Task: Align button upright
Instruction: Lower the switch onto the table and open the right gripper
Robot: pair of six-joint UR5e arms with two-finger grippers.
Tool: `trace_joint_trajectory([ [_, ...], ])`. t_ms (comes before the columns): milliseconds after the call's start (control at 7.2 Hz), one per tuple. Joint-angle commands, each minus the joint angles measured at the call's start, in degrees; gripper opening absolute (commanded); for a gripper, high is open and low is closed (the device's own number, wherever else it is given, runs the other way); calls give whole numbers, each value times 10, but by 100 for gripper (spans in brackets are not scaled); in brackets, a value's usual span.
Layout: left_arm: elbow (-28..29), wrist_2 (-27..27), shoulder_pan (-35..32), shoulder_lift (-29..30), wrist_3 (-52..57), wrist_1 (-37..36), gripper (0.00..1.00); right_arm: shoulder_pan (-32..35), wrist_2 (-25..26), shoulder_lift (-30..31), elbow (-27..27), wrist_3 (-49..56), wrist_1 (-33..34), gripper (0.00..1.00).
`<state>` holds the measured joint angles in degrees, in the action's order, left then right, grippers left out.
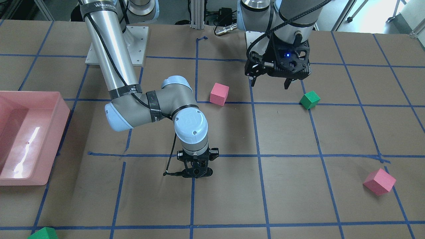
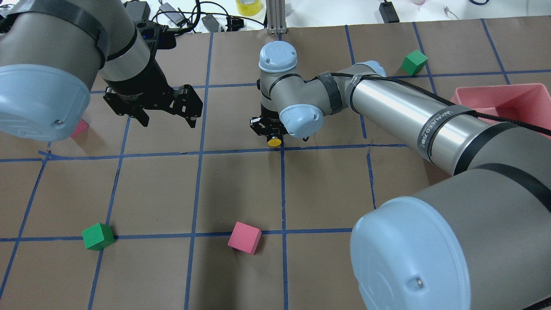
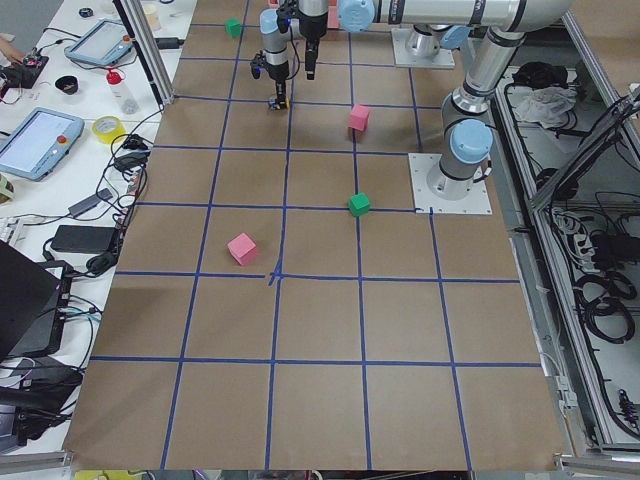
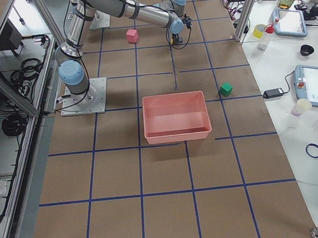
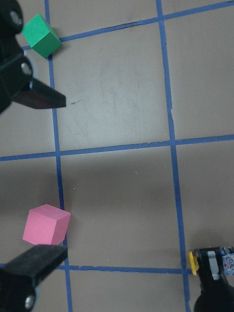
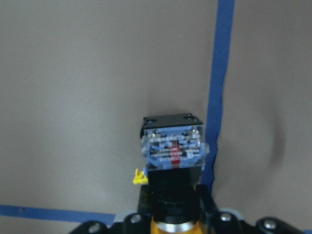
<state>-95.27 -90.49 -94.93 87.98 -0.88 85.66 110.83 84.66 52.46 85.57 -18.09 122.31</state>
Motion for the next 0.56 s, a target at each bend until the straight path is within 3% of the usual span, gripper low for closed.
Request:
trace_joint_trajectory([
  [0, 0, 0, -1, 0, -1, 0, 100, 0, -5, 19, -2, -3, 0, 100],
  [278, 0, 1, -1, 0, -1, 0, 100, -11, 4, 81, 10, -5, -20, 100],
  [417, -1, 3, -1, 2, -1, 0, 100, -36, 5, 120, 10, 10, -78, 100],
])
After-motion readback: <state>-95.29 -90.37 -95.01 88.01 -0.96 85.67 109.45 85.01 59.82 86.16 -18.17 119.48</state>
